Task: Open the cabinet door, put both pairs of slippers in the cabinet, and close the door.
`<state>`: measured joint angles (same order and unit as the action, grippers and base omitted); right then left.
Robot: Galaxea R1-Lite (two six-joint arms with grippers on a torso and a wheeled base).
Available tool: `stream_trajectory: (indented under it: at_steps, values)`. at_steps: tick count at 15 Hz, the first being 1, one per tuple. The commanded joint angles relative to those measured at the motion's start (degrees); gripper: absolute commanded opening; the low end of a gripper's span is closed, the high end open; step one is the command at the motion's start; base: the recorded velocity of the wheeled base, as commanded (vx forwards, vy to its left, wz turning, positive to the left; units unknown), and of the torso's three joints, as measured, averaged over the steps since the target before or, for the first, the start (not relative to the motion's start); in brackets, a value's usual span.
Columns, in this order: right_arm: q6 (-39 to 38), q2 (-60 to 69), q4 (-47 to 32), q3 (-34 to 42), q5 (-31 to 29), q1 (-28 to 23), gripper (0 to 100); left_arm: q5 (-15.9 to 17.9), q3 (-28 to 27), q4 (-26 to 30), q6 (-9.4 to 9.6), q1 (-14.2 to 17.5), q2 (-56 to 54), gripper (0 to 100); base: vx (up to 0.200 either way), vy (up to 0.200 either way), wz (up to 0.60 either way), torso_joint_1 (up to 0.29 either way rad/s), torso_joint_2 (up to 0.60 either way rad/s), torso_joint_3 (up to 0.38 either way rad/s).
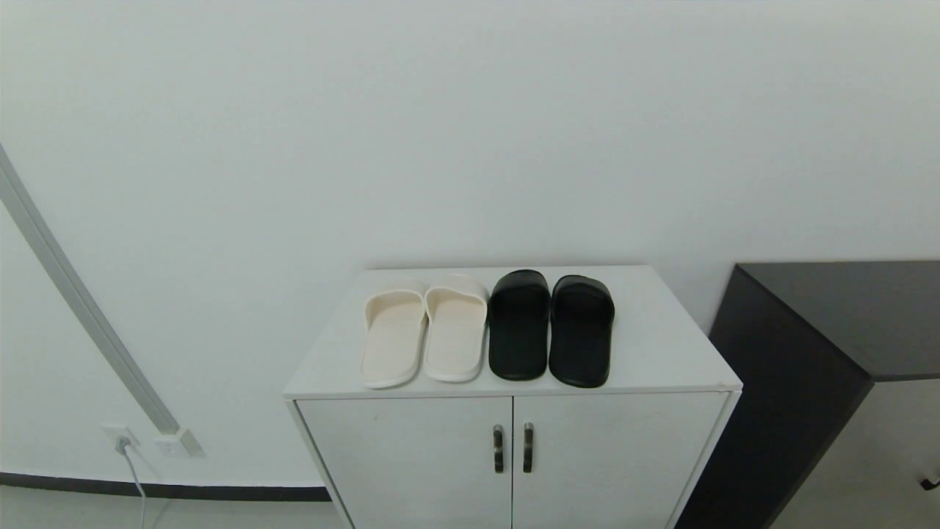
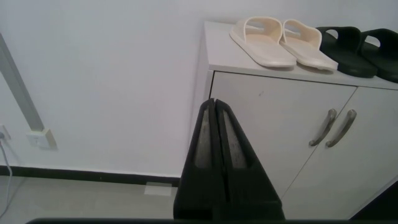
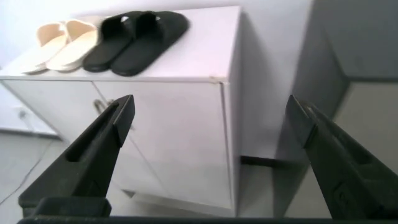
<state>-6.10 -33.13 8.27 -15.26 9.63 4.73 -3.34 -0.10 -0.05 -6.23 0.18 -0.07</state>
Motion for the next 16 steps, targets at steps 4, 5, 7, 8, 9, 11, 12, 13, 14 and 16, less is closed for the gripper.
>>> stream_trajectory:
  at_steps: [4,5,7,8,9,11,12,13,14,16]
  values:
    - [-0.4,-20.7,4.1,-12.3,-4.2,13.4,100,-0.1,0.0,0.0,-0.01,-0.1,0.1,0,0.000,0.000,0.00,0.000,0.00,0.000]
    - [-1.0,-23.9,4.1,-15.2,-8.8,19.0,100,-0.1,0.0,0.0,-0.01,0.0,0.1,0,0.000,0.000,0.00,0.000,0.00,0.000]
    - [-3.5,-29.4,4.2,-20.5,-18.9,30.0,100,-0.1,0.0,0.0,-0.01,0.0,0.1,0,0.000,0.000,0.00,0.000,0.00,0.000]
    - [-5.2,-32.6,4.3,-23.3,-23.3,34.6,100,-0.1,0.0,0.0,-0.01,0.0,0.1,0,0.000,0.000,0.00,0.000,0.00,0.000]
    - [-6.3,-35.8,4.3,-25.6,-26.9,37.8,100,-0.1,0.0,0.0,-0.01,0.0,0.1,0,0.000,0.000,0.00,0.000,0.00,0.000]
    - [-7.1,-42.7,6.1,-29.3,-31.8,41.5,100,-0.1,0.0,0.0,-0.01,0.0,0.1,0,0.000,0.000,0.00,0.000,0.00,0.000]
    - [-7.1,-46.4,8.2,-31.0,-34.2,42.0,100,0.0,0.0,0.0,-0.01,-0.1,0.1,0,0.000,0.000,0.00,0.000,0.00,0.000]
    - [-7.1,-50.0,10.5,-32.5,-37.1,42.6,100,0.0,0.0,0.0,-0.01,0.0,0.1,0,0.000,0.000,0.00,0.000,0.00,0.000]
    - [-7.2,-53.5,12.7,-33.6,-38.1,42.6,100,0.0,0.0,0.0,-0.01,0.0,0.1,0,0.000,0.000,0.00,0.000,0.00,0.000]
    - [-8.1,-59.2,15.4,-35.5,-38.5,42.6,100,0.0,0.0,0.0,-0.01,-0.1,0.1,0,0.000,0.000,0.00,0.000,0.00,0.000]
